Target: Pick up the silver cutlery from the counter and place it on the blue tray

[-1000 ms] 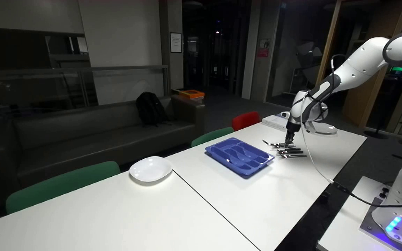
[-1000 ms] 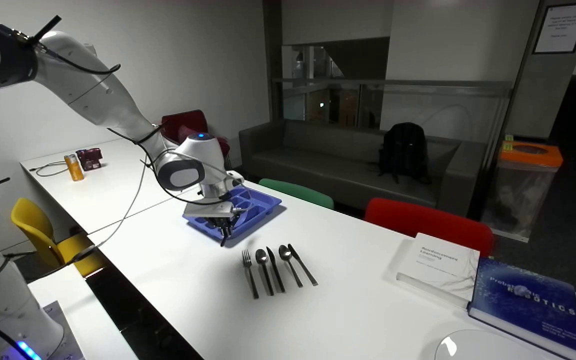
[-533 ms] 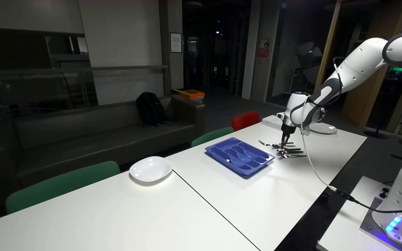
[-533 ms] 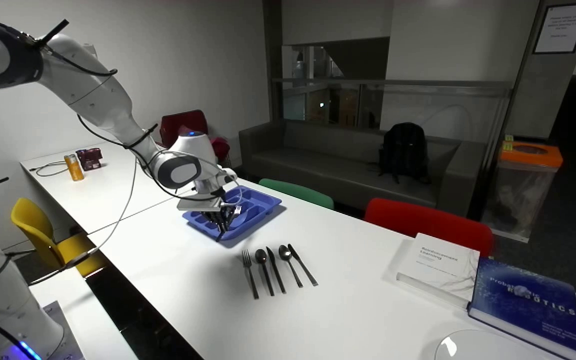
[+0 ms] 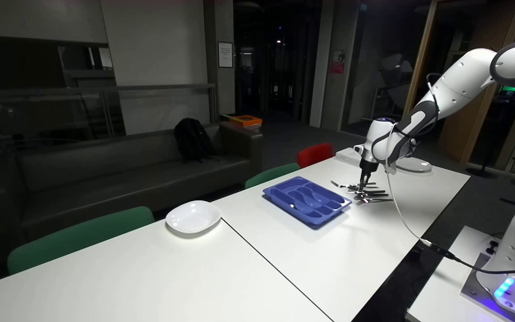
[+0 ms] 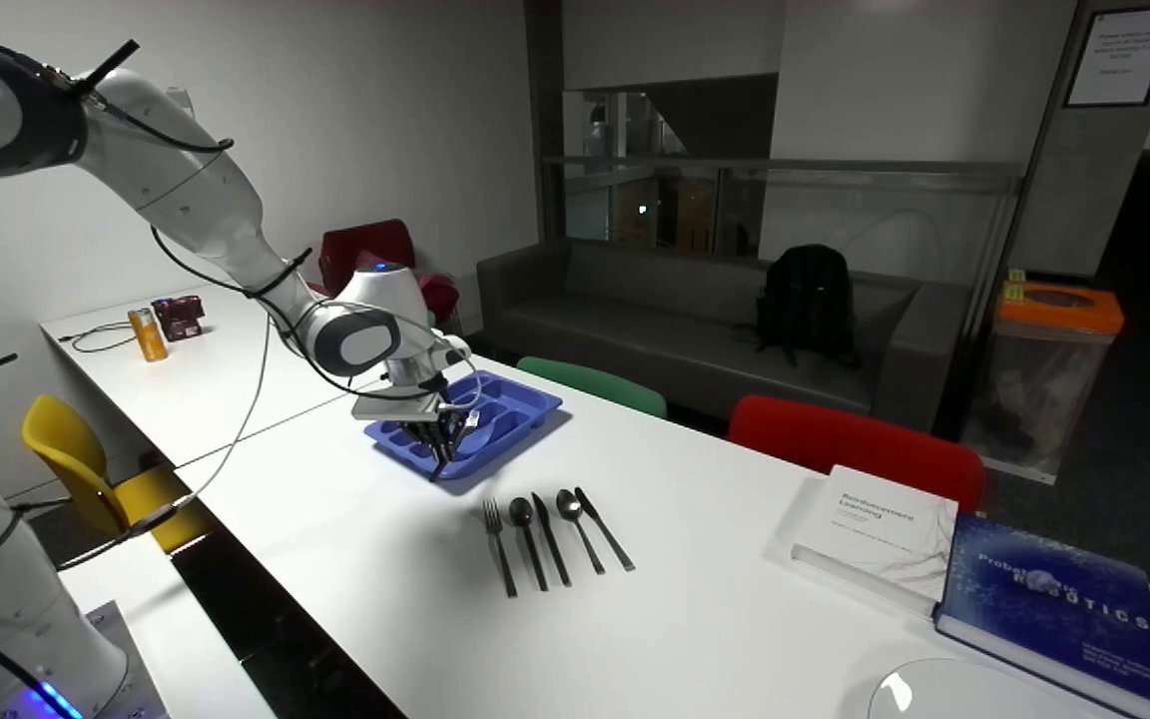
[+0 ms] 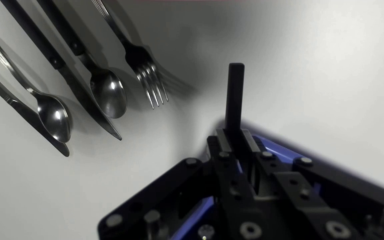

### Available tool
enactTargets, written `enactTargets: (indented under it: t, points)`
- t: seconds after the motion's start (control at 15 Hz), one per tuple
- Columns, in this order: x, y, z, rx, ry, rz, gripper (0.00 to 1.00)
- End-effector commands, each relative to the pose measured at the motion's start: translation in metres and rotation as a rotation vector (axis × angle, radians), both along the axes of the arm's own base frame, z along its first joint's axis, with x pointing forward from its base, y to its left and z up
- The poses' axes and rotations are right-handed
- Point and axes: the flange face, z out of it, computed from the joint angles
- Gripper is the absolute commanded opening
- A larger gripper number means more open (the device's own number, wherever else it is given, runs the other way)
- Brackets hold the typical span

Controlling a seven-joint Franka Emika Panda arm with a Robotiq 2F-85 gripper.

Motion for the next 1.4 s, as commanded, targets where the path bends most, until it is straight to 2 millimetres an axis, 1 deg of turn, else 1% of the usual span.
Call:
enactTargets:
  t: [0.0,0.07,0.13,0.4,0.67,0.87,1.33]
  points:
    - [0.000,0.000,0.000,0.000,0.000,-0.001,0.12]
    - [0.000,0.000,0.000,0.000,0.000,-0.001,0.12]
    - [0.000,0.000,0.000,0.000,0.000,-0.001,0.03]
    - [0.006,0.004,-0.001,-0.011,-0.006,-0.037,0.03]
    - [0.016,0.008,0.003,-0.032,-0.047,-0.126,0.03]
    - [0.026,0.018,0.003,-0.045,-0.068,-0.179,0.03]
    - [0.045,0.049,-0.011,-0.037,-0.073,-0.222,0.03]
